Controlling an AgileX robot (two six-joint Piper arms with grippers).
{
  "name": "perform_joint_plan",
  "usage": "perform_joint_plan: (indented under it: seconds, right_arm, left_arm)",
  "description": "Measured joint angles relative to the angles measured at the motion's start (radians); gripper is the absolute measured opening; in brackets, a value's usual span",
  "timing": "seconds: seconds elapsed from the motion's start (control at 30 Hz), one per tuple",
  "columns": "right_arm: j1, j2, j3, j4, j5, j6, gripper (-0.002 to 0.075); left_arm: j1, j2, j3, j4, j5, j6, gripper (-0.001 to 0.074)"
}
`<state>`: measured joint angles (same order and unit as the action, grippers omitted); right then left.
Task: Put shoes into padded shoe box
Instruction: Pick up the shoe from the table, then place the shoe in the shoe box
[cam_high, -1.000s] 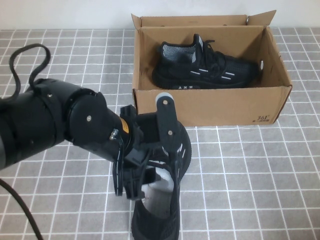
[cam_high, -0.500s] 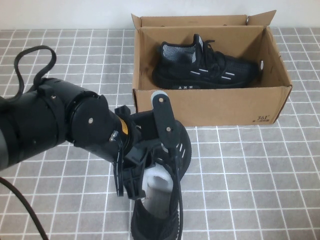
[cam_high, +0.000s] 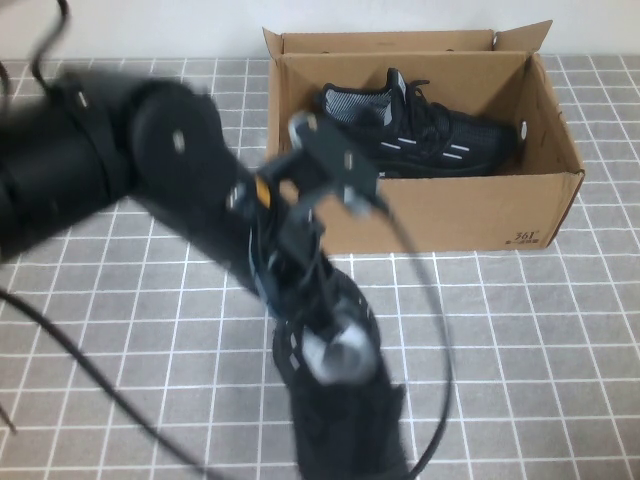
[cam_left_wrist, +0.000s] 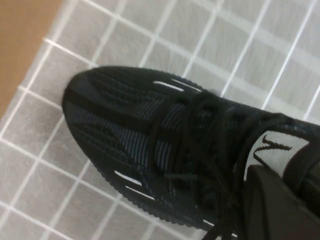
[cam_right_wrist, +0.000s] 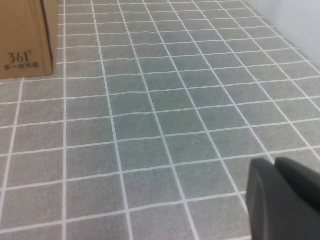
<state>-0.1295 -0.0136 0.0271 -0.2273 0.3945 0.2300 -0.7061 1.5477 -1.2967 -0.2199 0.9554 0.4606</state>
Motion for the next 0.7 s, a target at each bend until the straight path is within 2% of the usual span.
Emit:
perform_joint_plan:
  seconds: [0.2, 0.33, 0.47, 0.7]
  right_arm:
    - [0.0, 0.0, 0.0, 0.0, 0.0, 0.0, -0.0008]
    - [0.0, 0.0, 0.0, 0.0, 0.0, 0.0, -0.0008]
    - [0.0, 0.0, 0.0, 0.0, 0.0, 0.0, -0.0008]
    - [0.0, 0.0, 0.0, 0.0, 0.0, 0.0, -0.0008]
  left_arm:
    - [0.0, 0.0, -0.207, -0.011, 0.138, -0.316, 0.0004]
    - [0.0, 0.0, -0.307, -0.025, 0.145, -0.445, 0.0004]
    - [0.0, 0.001, -0.359, -0.019, 0.057, -0.566, 0.0004]
    - [0.0, 0.058, -0.37, -0.004, -0.205, -0.784, 0.0004]
